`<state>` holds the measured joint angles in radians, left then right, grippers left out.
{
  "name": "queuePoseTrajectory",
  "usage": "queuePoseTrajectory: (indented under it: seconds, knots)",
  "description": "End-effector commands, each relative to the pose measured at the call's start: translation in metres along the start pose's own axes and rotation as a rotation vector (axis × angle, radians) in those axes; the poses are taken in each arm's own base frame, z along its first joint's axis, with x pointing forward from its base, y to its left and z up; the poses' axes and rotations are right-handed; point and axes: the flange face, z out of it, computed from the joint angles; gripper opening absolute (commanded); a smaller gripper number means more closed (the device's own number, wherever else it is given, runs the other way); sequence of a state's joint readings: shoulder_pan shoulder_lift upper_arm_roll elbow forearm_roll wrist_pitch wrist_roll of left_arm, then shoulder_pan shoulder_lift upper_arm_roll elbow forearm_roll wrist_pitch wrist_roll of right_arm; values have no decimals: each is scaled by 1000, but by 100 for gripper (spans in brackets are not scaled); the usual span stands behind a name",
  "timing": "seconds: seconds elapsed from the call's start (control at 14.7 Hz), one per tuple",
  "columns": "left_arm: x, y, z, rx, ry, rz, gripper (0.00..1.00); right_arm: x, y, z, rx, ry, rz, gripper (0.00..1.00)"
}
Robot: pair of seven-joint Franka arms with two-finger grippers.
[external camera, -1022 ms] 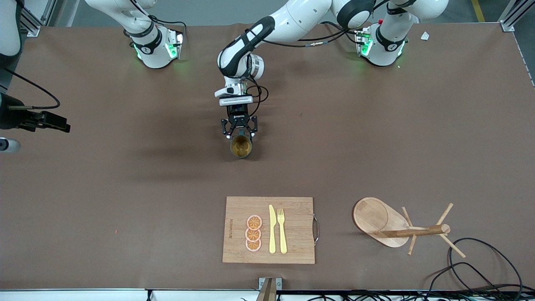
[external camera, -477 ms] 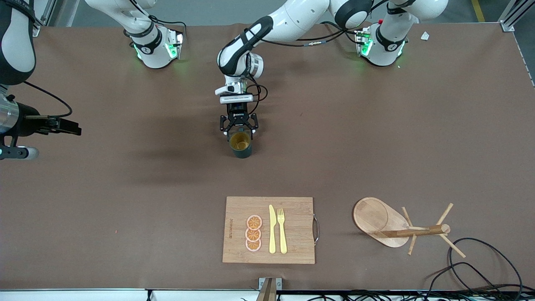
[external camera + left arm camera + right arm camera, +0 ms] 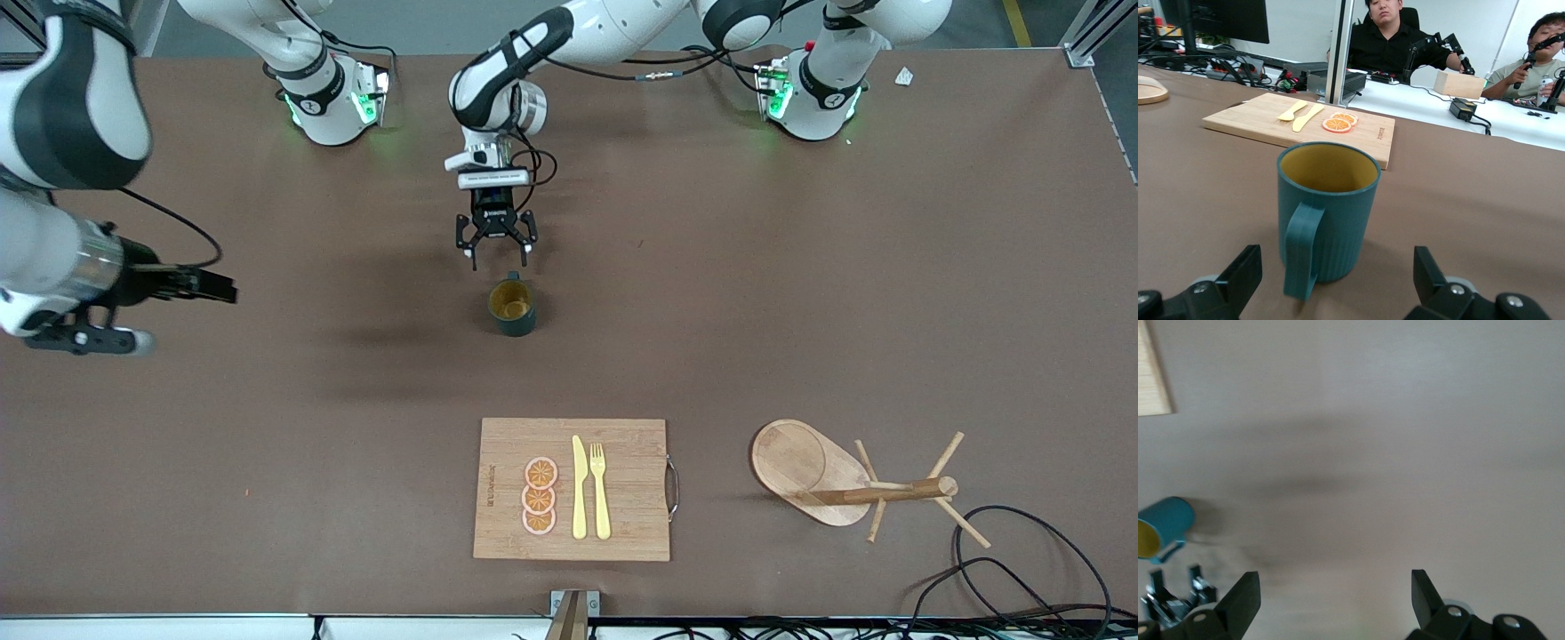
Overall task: Transfer cup from left to right arm and place
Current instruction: 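Hold the mug with the left gripper while the right gripper approaches, then grasp the mug rim with the right gripper while the left gripper releases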
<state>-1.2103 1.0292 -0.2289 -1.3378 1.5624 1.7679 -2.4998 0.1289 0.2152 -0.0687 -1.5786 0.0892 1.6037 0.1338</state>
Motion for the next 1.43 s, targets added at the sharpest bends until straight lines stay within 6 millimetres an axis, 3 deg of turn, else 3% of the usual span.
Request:
queuePoseTrajectory:
  seconds: [0.0, 0.14, 0.27, 0.41, 0.61, 0.75, 0.95, 1.16, 1.36]
  knots:
    - [9, 3, -37, 52, -15, -25, 100, 7, -28, 31, 41, -5, 13, 100]
    - [25, 6, -69, 118, -50, -63, 100, 13, -53, 59, 49, -2, -13, 100]
    - [53, 7, -96, 197, -57, -94, 100, 20, -67, 89, 87, -17, -11, 100]
    - [89, 10, -110, 258, -70, -136, 100, 20, -87, 113, 122, -19, 10, 100]
    - [161, 17, -121, 296, -114, -226, 99, 7, -125, 153, 119, 8, 71, 100]
    - [230, 18, -126, 312, -145, -282, 99, -8, -156, 172, 141, 15, 96, 100]
    - [340, 5, -113, 387, -266, -279, 99, -28, -189, 201, 195, 46, 103, 100]
    - [417, -13, -87, 404, -305, -234, 99, -53, -220, 230, 197, 99, 120, 100]
    - [493, -44, -52, 430, -380, -172, 100, -71, -241, 248, 203, 149, 122, 100]
